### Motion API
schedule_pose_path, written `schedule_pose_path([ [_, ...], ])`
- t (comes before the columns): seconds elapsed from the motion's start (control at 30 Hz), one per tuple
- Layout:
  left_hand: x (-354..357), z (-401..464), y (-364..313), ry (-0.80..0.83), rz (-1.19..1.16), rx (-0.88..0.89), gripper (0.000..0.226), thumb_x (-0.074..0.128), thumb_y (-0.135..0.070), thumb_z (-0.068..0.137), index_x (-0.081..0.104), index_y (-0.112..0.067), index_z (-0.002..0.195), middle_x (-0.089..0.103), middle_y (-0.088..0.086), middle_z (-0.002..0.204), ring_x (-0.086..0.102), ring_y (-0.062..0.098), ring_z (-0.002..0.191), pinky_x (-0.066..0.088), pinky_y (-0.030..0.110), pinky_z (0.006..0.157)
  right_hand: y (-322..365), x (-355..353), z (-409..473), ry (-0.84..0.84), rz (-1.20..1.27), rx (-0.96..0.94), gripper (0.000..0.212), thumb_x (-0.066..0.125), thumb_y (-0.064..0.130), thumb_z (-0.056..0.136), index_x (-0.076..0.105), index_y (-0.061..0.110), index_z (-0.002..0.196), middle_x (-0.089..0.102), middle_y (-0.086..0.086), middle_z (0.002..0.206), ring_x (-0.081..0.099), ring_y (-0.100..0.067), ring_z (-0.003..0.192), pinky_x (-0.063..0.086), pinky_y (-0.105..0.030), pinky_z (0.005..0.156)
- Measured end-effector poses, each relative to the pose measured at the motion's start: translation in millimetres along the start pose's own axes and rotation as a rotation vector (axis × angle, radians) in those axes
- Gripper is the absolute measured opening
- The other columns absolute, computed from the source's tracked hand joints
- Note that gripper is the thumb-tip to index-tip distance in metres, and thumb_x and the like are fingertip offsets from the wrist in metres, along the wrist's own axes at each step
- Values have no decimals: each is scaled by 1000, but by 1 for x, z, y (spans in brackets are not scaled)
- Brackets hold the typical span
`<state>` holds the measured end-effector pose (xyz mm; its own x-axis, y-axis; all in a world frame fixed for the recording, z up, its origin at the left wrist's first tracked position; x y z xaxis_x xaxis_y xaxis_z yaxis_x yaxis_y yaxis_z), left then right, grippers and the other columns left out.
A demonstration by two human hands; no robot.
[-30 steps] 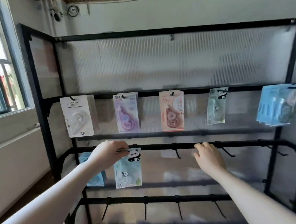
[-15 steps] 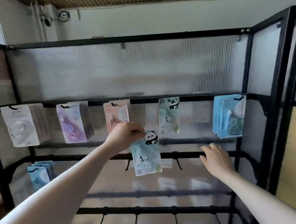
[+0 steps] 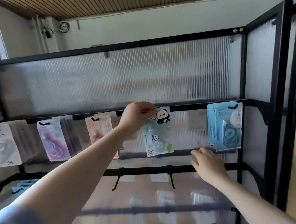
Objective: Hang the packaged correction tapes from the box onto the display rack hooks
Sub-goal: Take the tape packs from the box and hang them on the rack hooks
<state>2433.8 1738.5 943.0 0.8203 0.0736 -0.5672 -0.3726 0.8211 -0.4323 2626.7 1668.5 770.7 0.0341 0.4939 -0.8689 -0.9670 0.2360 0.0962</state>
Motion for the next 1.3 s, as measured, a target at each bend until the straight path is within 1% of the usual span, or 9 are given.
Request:
schedule_pose_path([
  [0.1, 9, 12, 0, -12, -69, 5, 13, 71, -21, 81, 73, -14, 91, 66, -10, 81, 61, 1, 76, 48, 14, 74, -3, 1, 13, -16, -3, -15, 39, 44, 32, 96, 46, 18, 133, 51, -3, 128, 51, -18, 114, 44, -27, 95],
  [0.17, 15, 16, -1, 9, -93, 17, 12, 71, -19, 81, 73, -13, 92, 65, -12, 80, 57, -8, 74, 45, 8, 70, -6, 2, 17, -10, -11, -11, 37, 45, 31, 96, 47, 17, 131, 51, -3, 125, 52, -17, 111, 45, -27, 93],
  [0.33, 23, 17, 10, 90, -138, 23, 17, 61, -12, 88, 71, -7, 102, 65, -9, 89, 58, -7, 78, 44, 3, 74, -11, 5, 20, -13, -16, 1, 36, 45, 31, 96, 49, 17, 129, 52, -2, 119, 52, -17, 107, 47, -28, 89],
  [0.43, 27, 15, 17, 121, -105, 5, 21, 57, -10, 91, 68, -7, 108, 66, -4, 95, 62, 8, 87, 49, 16, 83, -12, 8, 20, -1, -20, 13, 36, 44, 31, 96, 49, 17, 128, 51, -2, 120, 51, -18, 108, 46, -29, 90],
  [0.57, 30, 18, 16, 103, 48, 76, 22, 56, -10, 92, 68, -8, 109, 69, 1, 104, 62, 12, 92, 47, 25, 87, -11, 10, 19, -10, -3, 3, 37, 44, 30, 96, 48, 17, 131, 51, -3, 123, 51, -18, 111, 46, -28, 91],
  [0.7, 39, 26, 21, 149, 167, 104, 24, 50, -15, 95, 66, -12, 113, 67, 2, 111, 61, 19, 101, 48, 36, 90, -12, 11, 14, -19, 13, -8, 38, 44, 30, 97, 47, 18, 132, 50, -2, 127, 49, -16, 114, 44, -25, 94],
  [0.9, 52, 35, 34, 170, 223, 85, 28, 43, -15, 98, 60, -15, 120, 60, 3, 121, 54, 20, 111, 40, 27, 90, -15, 12, 8, -17, 14, -1, 39, 44, 31, 97, 45, 19, 134, 50, -2, 124, 51, -16, 110, 44, -24, 93],
  [1.1, 50, 34, 31, 105, 262, 66, 30, 41, -21, 99, 58, -21, 123, 56, 4, 118, 54, 23, 105, 44, 32, 86, -16, 8, 5, -20, 12, 10, 37, 43, 31, 97, 47, 19, 131, 51, -1, 121, 51, -17, 108, 44, -25, 91],
  [1.3, 42, 11, 28, 39, 392, 82, 45, 48, -21, 95, 40, -21, 139, 45, 5, 134, 41, 26, 124, 39, 39, 100, -13, 3, 1, -16, -14, 14, 34, 44, 29, 96, 48, 17, 127, 52, -4, 120, 53, -19, 106, 45, -28, 90],
])
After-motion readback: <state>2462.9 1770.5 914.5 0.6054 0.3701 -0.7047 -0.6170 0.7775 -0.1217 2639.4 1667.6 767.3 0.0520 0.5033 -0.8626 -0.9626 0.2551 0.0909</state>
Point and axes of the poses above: each hand's wrist, its own z-axis towards the middle knuckle, its own x-axis out of the palm, y = z × x, the point moved 7 cm from there along z, towards the middle knuckle
